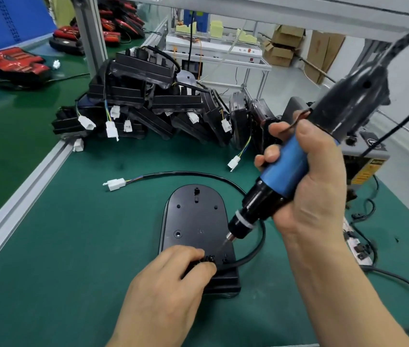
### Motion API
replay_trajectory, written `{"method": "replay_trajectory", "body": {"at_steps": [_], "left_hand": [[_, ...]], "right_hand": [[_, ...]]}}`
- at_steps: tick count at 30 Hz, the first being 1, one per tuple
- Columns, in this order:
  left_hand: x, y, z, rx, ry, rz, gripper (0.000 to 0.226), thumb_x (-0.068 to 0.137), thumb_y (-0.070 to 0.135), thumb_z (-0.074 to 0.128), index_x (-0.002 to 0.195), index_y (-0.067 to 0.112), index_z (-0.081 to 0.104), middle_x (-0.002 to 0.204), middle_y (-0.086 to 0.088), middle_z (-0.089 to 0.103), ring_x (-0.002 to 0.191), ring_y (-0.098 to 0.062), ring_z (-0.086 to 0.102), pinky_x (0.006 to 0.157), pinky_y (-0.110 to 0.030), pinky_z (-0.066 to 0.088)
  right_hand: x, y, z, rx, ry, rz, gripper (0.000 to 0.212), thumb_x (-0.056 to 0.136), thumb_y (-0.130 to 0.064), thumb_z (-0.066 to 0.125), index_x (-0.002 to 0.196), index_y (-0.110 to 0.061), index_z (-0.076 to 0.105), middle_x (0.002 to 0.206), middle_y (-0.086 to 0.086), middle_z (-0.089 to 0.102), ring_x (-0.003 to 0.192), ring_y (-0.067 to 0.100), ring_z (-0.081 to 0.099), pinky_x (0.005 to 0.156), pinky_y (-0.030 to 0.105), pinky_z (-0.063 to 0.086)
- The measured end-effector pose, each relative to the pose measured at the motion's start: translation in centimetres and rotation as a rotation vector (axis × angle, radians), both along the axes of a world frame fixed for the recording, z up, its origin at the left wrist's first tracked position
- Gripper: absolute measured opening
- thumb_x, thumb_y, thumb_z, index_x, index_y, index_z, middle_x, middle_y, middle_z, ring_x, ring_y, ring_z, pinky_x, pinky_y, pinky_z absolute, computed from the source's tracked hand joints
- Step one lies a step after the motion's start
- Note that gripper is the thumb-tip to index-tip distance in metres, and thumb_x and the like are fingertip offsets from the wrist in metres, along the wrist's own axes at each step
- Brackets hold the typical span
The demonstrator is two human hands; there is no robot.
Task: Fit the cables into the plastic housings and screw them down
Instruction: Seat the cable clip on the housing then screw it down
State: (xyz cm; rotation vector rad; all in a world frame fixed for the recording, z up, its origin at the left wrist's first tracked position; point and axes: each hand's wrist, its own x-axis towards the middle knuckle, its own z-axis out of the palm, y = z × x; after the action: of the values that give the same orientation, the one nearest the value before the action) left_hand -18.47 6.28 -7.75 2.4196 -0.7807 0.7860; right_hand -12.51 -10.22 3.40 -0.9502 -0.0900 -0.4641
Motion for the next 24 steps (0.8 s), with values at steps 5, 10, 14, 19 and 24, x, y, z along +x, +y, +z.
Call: {"method": "replay_trajectory", "body": {"at_steps": [5, 10, 14, 19, 24], "left_hand": [[0.1, 0.2, -0.5, -0.002, 0.0, -0.003, 0.021, 0.08, 0.014, 0.055, 0.084, 0.025, 0.073, 0.091, 0.005, 0.066, 0.087, -0.012, 0.055, 0.055, -0.02, 0.043], [0.1, 0.2, -0.7, -0.013, 0.007, -0.016, 0.02, 0.08, 0.015, 0.056, 0.086, 0.025, 0.072, 0.093, 0.006, 0.065, 0.088, -0.011, 0.055, 0.054, -0.021, 0.045], [0.2, 0.2, -0.7, 0.001, 0.014, -0.017, 0.02, 0.081, 0.016, 0.055, 0.087, 0.026, 0.072, 0.094, 0.006, 0.065, 0.088, -0.011, 0.056, 0.058, -0.018, 0.041], [0.1, 0.2, -0.5, 0.002, 0.012, -0.003, 0.02, 0.082, 0.017, 0.054, 0.085, 0.025, 0.073, 0.091, 0.006, 0.066, 0.086, -0.011, 0.054, 0.062, -0.015, 0.034], [0.1, 0.1, -0.4, -0.012, -0.002, -0.001, 0.019, 0.082, 0.018, 0.055, 0.084, 0.024, 0.073, 0.09, 0.004, 0.067, 0.085, -0.012, 0.055, 0.059, -0.019, 0.042]], "right_hand": [[0.0, 0.9, 0.1, -0.113, -0.023, -0.003, 0.034, 0.069, -0.025, 0.067, 0.097, -0.011, 0.051, 0.082, 0.007, 0.066, 0.051, 0.016, 0.054, 0.057, 0.031, 0.048], [-0.1, 1.2, 0.0, -0.168, -0.029, -0.007, 0.027, 0.071, -0.024, 0.066, 0.092, -0.012, 0.053, 0.084, 0.008, 0.065, 0.052, 0.017, 0.054, 0.059, 0.033, 0.047], [0.0, 1.5, 0.2, -0.218, -0.044, 0.01, 0.024, 0.073, -0.024, 0.065, 0.091, -0.013, 0.052, 0.083, 0.007, 0.066, 0.052, 0.018, 0.055, 0.059, 0.036, 0.047], [0.3, 2.1, 0.3, -0.273, -0.05, 0.006, 0.03, 0.071, -0.022, 0.065, 0.095, -0.008, 0.053, 0.076, 0.002, 0.065, 0.05, 0.017, 0.054, 0.059, 0.036, 0.048], [0.3, 2.5, 0.2, -0.329, -0.06, 0.007, 0.023, 0.073, -0.015, 0.066, 0.093, -0.01, 0.055, 0.071, -0.001, 0.062, 0.049, 0.018, 0.054, 0.059, 0.034, 0.049]]}}
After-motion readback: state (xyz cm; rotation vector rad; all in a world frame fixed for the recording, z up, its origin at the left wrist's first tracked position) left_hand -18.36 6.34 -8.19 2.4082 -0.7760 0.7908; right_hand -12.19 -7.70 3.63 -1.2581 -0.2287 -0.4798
